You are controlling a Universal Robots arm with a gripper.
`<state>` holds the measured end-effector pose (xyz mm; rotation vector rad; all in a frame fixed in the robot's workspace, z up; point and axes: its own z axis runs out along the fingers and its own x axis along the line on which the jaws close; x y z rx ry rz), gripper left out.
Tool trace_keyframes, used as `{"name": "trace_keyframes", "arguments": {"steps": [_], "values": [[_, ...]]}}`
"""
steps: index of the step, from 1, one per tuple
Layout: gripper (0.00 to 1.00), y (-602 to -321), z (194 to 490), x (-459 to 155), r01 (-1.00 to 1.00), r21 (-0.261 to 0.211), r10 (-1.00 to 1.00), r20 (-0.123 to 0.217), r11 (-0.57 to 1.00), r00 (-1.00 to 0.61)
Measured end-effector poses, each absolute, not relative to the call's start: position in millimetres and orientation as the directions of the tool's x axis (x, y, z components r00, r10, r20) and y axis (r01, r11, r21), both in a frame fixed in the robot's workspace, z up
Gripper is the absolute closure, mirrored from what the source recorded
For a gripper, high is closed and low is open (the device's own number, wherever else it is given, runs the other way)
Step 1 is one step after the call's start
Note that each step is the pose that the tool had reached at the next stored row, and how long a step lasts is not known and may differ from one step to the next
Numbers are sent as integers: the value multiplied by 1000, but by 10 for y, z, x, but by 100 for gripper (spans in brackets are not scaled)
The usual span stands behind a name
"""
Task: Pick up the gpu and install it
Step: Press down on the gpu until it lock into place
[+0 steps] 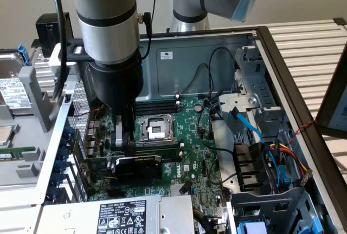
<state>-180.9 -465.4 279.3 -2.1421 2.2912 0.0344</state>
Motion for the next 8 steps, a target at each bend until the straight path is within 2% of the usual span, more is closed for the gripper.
{"name": "trace_keyframes", "arguments": {"steps": [8], "values": [[89, -4616, 2712, -1812, -998, 15, -998, -18, 67, -67]]}}
